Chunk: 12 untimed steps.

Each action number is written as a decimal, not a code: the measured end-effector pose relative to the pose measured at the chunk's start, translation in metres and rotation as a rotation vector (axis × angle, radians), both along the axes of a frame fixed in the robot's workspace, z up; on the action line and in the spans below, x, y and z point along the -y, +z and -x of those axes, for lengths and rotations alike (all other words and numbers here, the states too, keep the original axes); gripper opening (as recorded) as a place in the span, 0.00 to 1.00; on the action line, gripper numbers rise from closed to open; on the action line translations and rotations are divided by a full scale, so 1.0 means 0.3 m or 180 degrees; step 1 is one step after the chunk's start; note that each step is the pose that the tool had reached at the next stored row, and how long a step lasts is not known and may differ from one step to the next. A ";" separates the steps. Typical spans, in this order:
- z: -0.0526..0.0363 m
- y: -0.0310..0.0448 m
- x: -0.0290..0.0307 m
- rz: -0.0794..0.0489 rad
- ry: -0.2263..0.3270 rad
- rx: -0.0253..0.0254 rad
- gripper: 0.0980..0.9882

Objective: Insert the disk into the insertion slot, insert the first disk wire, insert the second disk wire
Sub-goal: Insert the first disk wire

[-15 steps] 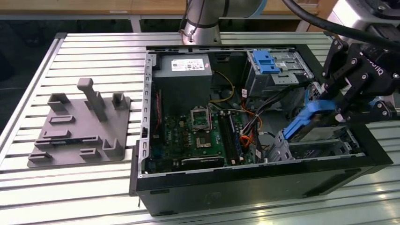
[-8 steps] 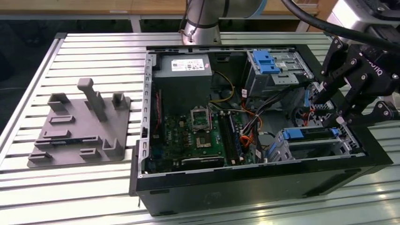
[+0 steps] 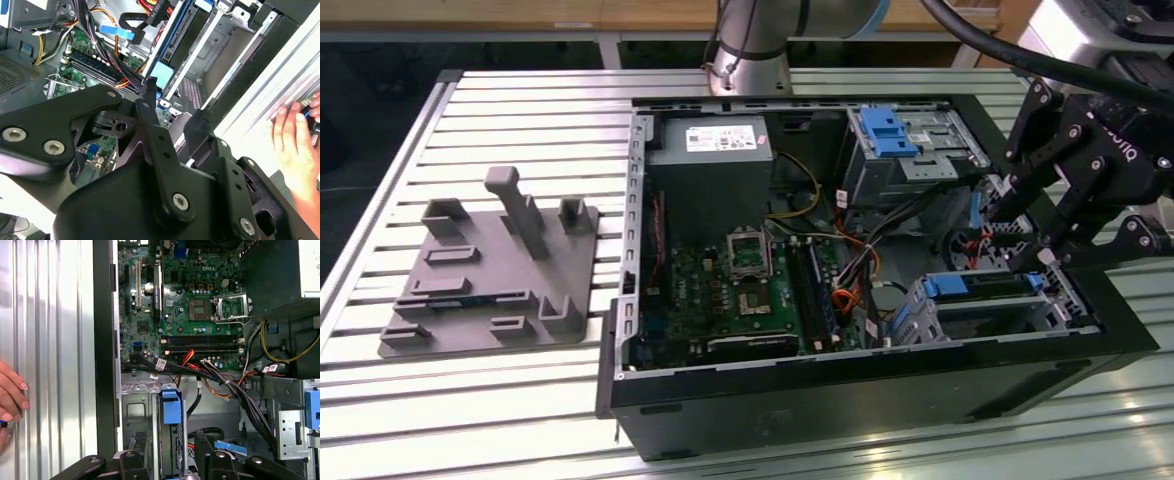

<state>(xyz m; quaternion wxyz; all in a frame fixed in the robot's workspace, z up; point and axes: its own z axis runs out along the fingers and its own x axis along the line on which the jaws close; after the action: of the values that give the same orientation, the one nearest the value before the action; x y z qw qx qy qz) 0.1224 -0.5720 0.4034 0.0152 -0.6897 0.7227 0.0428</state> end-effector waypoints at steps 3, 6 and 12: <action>0.000 0.000 0.000 0.0000 0.0000 0.0000 0.45; 0.000 -0.001 0.000 0.0002 0.0001 0.0005 0.45; -0.002 -0.002 -0.017 0.0226 0.0001 0.0037 0.45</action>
<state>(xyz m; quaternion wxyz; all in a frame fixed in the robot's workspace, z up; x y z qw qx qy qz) 0.1230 -0.5670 0.4026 -0.0050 -0.6901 0.7235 0.0131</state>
